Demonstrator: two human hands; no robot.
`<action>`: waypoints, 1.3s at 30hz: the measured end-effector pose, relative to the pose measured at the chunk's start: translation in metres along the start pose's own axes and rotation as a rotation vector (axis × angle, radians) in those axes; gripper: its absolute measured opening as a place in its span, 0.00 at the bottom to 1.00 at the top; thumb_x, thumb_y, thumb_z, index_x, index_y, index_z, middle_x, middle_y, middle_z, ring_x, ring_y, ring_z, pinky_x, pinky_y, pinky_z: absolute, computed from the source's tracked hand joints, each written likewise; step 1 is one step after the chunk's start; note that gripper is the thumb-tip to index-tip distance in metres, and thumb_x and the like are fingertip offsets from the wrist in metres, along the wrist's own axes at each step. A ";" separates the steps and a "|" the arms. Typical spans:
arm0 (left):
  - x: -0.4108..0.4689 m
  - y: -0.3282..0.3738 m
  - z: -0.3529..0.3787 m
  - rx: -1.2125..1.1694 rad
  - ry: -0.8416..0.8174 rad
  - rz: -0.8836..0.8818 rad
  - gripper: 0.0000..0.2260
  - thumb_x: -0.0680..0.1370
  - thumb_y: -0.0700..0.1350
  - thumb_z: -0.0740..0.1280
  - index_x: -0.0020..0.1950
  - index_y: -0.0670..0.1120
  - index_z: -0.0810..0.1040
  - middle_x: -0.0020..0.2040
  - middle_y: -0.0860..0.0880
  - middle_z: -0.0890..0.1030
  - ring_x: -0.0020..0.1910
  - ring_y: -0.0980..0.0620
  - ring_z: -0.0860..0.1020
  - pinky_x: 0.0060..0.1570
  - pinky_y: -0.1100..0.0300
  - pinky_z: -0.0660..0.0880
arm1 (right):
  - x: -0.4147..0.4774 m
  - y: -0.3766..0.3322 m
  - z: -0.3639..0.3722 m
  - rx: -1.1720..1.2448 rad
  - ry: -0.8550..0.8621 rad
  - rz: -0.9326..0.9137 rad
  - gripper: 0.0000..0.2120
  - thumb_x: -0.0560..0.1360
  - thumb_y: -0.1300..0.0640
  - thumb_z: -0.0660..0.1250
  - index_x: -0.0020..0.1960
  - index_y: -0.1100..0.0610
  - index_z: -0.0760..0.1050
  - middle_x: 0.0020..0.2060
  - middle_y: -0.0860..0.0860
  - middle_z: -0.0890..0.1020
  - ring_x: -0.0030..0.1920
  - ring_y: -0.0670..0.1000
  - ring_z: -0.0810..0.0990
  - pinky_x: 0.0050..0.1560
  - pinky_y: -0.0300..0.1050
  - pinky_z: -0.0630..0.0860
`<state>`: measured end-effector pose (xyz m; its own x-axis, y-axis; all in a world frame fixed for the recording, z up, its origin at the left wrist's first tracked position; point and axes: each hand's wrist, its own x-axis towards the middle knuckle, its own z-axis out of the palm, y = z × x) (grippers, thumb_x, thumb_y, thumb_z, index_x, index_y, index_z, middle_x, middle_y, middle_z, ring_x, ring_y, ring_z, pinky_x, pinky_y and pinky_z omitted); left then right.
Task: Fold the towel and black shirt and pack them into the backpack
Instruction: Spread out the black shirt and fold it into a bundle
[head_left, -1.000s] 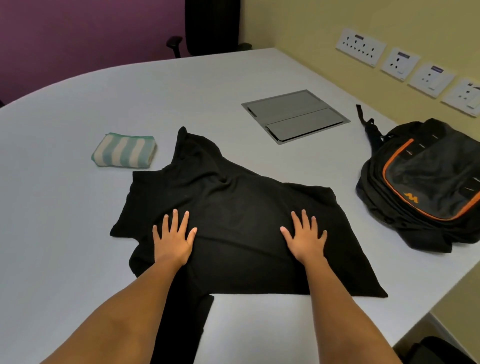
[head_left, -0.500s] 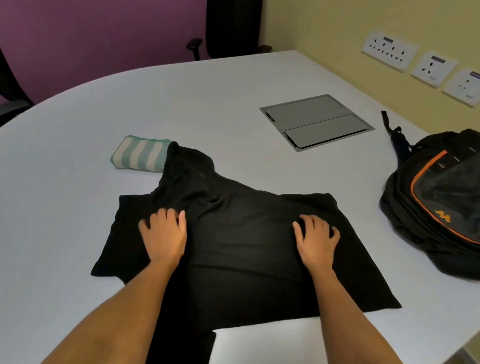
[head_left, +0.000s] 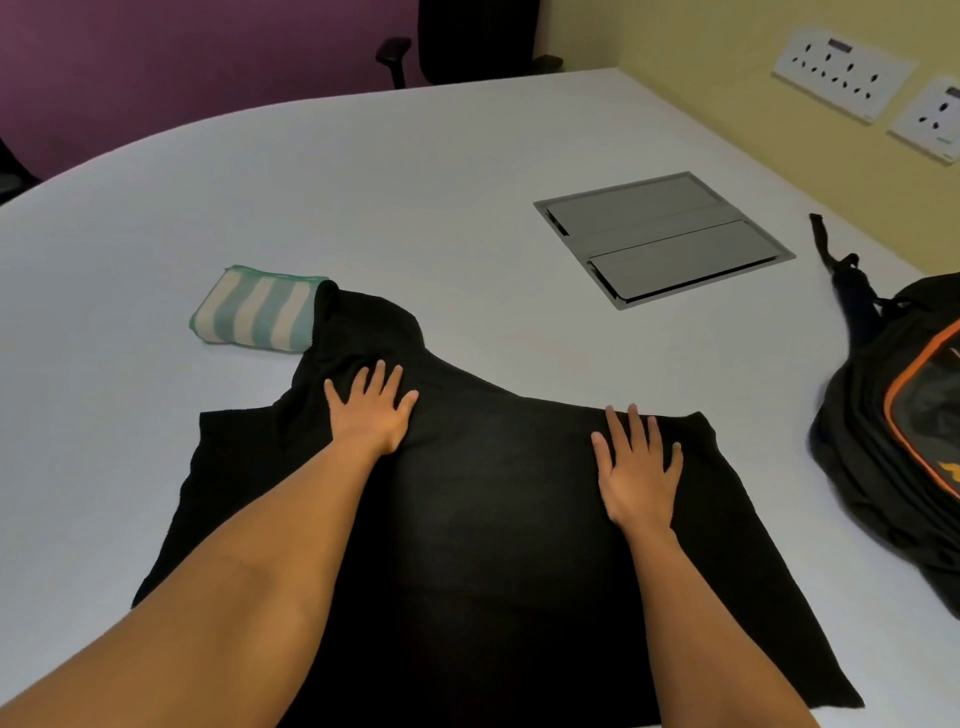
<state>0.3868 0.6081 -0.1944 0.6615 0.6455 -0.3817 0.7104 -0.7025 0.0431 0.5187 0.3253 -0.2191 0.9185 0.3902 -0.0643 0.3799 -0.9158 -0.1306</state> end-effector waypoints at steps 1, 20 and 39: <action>0.005 0.004 -0.002 0.014 0.045 -0.035 0.26 0.82 0.58 0.42 0.78 0.50 0.48 0.79 0.48 0.48 0.78 0.48 0.48 0.72 0.41 0.37 | 0.005 -0.001 -0.001 0.041 0.072 0.015 0.24 0.82 0.44 0.45 0.76 0.47 0.57 0.75 0.50 0.59 0.76 0.52 0.56 0.73 0.57 0.52; 0.018 0.074 -0.008 -0.004 0.197 0.420 0.18 0.82 0.42 0.52 0.70 0.52 0.69 0.68 0.51 0.72 0.67 0.49 0.69 0.69 0.51 0.59 | 0.051 0.048 -0.052 0.434 0.071 0.458 0.20 0.78 0.48 0.62 0.63 0.59 0.72 0.60 0.59 0.76 0.62 0.60 0.73 0.62 0.53 0.67; 0.017 0.082 -0.025 -0.089 0.327 0.279 0.09 0.79 0.39 0.57 0.52 0.46 0.76 0.52 0.48 0.78 0.49 0.48 0.76 0.57 0.56 0.65 | 0.018 0.079 -0.087 1.136 -0.353 0.120 0.11 0.71 0.64 0.71 0.53 0.55 0.78 0.41 0.51 0.75 0.41 0.46 0.75 0.45 0.34 0.73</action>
<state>0.4619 0.5692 -0.1743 0.8621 0.5058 -0.0320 0.5022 -0.8441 0.1876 0.5751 0.2516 -0.1450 0.7928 0.4753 -0.3814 -0.1843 -0.4095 -0.8935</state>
